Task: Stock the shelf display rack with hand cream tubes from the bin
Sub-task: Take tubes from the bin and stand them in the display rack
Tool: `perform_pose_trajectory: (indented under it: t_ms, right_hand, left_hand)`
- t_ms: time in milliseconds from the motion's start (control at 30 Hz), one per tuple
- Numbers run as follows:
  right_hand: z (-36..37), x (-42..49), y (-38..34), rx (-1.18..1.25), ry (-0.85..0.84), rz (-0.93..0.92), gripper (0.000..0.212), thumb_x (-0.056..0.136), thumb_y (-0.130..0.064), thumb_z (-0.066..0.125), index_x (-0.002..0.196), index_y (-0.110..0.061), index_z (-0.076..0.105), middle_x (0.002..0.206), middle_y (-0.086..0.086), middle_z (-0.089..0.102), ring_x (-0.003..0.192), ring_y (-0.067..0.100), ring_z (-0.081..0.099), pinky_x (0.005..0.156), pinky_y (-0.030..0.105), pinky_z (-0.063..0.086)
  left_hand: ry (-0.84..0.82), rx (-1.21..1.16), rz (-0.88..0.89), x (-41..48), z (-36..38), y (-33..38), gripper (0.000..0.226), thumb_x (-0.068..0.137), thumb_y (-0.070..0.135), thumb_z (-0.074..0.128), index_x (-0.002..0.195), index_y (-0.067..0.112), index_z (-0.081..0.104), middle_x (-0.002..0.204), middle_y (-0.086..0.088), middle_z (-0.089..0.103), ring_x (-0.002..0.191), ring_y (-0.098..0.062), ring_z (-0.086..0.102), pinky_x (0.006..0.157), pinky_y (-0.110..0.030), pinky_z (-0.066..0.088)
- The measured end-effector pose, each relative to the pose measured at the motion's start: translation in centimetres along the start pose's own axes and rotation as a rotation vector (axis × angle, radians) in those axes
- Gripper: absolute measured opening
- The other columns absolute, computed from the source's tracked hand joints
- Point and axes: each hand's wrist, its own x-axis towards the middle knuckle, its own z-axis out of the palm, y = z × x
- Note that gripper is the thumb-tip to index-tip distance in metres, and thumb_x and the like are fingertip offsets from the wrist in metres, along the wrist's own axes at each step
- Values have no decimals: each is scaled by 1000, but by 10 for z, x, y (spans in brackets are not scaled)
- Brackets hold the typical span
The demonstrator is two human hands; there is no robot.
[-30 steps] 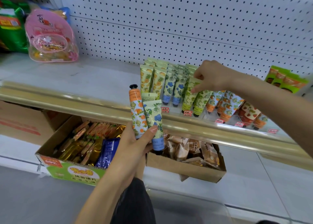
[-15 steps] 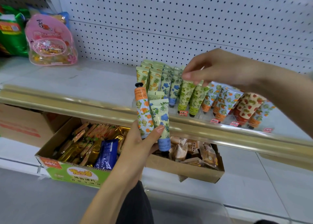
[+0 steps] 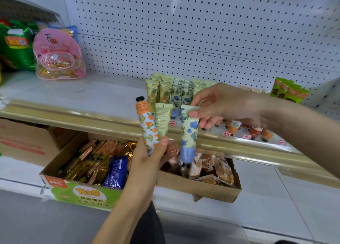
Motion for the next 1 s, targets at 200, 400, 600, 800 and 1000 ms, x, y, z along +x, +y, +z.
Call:
perform_pose_trajectory:
  t_ms: [200,400,600,800,1000]
  right_hand:
    - [-27,25,-20,-302,195,-91,14,83,-17,70,77,-11,58,56,-1,68,51,2,63,50,18,49]
    - [-18,64,-13,-817,383,-149,22,84,-30,69,95,-11,65,90,1,50,93,20,49,71,27,33]
    - [-11,81,2,-913,442,-73,25,84,-32,69,98,-11,67,106,10,48,119,32,37,92,39,33]
    - [-5,86,9,-953,427,-4,18,83,-31,70,86,-16,61,98,5,38,119,32,35,97,40,30]
    - [-8,88,12,-974,435,10,18,82,-33,69,80,-21,57,96,4,38,117,30,35,93,39,29]
  left_hand:
    - [103,-61,-35,6,-20,0,17,89,14,55,105,11,60,80,-6,62,66,-9,57,65,-25,51]
    - [82,-93,-58,11,-25,-1,21,90,13,55,110,12,60,78,-3,65,66,-9,58,64,-24,51]
    - [97,-85,-62,13,-28,-1,22,89,16,57,110,16,61,84,-4,66,73,-11,60,70,-27,51]
    - [98,-85,-69,15,-29,-3,24,88,17,57,112,17,62,90,-5,69,79,-12,61,75,-29,51]
    - [83,-95,-79,16,-28,-4,23,88,14,57,111,14,62,89,-8,67,75,-14,59,73,-27,52]
